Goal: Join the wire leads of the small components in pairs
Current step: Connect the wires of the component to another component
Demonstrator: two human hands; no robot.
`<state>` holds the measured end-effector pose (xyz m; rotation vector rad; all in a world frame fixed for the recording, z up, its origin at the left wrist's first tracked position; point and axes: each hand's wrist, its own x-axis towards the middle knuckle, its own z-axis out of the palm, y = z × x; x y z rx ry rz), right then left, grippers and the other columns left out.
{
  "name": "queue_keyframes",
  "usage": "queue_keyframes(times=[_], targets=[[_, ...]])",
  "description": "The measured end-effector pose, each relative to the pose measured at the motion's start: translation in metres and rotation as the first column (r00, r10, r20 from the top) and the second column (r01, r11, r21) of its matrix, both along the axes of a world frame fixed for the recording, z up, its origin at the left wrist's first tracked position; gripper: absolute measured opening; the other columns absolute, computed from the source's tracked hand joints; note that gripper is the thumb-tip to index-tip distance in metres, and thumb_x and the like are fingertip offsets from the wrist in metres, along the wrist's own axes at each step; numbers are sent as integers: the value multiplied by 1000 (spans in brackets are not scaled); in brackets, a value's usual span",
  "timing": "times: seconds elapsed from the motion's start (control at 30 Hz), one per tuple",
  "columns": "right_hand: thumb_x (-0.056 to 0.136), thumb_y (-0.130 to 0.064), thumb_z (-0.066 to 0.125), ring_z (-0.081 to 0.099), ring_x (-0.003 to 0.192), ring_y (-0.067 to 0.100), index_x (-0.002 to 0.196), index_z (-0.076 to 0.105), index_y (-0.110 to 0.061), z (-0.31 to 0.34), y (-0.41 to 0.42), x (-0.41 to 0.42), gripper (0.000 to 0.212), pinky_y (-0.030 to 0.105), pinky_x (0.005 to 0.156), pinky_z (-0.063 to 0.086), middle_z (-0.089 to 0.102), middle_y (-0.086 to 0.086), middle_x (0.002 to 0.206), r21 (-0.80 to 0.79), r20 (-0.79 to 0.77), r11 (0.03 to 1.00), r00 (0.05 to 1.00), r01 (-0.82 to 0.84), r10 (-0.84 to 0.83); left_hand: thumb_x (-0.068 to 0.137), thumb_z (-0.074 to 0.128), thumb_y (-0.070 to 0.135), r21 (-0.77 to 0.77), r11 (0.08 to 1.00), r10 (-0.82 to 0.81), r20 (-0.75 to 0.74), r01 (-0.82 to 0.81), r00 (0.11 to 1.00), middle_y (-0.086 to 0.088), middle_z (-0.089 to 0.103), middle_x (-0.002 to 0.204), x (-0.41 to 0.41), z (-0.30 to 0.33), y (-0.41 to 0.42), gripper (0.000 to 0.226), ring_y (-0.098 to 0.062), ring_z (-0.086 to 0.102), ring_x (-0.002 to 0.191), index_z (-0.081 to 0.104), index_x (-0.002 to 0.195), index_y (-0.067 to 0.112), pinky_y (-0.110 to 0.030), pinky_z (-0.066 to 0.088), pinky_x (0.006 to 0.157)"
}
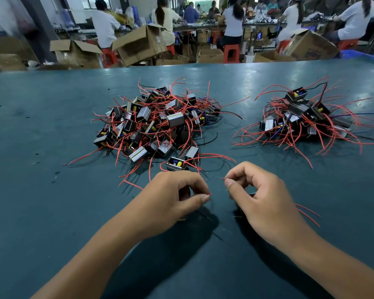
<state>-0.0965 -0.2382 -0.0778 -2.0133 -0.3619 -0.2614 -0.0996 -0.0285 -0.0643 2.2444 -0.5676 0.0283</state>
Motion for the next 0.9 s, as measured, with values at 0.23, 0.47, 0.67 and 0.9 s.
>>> queue_keyframes(times=[0.23,0.47,0.67,0.9], targets=[[93,-10,60,56,43,17,83,65,-19,0,7,0,15,25,45,46,69,4,66,253,-213,967,975,-9,65,91,70,29,-183,980,78,-42,-84,996,7,62,67,4,-8,-4,9,-8,51,57,67,83,27,-24,43,56],[95,-8,60,55,40,16,90,66,-9,1,13,1,8,16,38,36,67,5,63,390,-330,917,942,82,56,87,70,31,-349,931,77,-90,-104,993,3,66,66,5,-14,-12,9,-10,59,58,70,83,23,-34,51,59],[94,-7,60,53,41,16,88,68,-9,2,14,-2,10,18,40,38,67,4,62,414,-310,910,943,20,121,88,72,24,-358,927,89,-90,-115,992,-3,68,69,6,-15,-16,7,-10,60,57,71,82,20,-28,51,57],[91,-4,64,49,39,14,83,68,-8,2,18,-4,10,14,36,35,65,5,60,474,-280,880,950,11,139,90,75,16,-378,914,116,-100,-145,988,-4,68,66,3,-16,-20,9,-11,59,56,72,81,14,-30,50,54]])
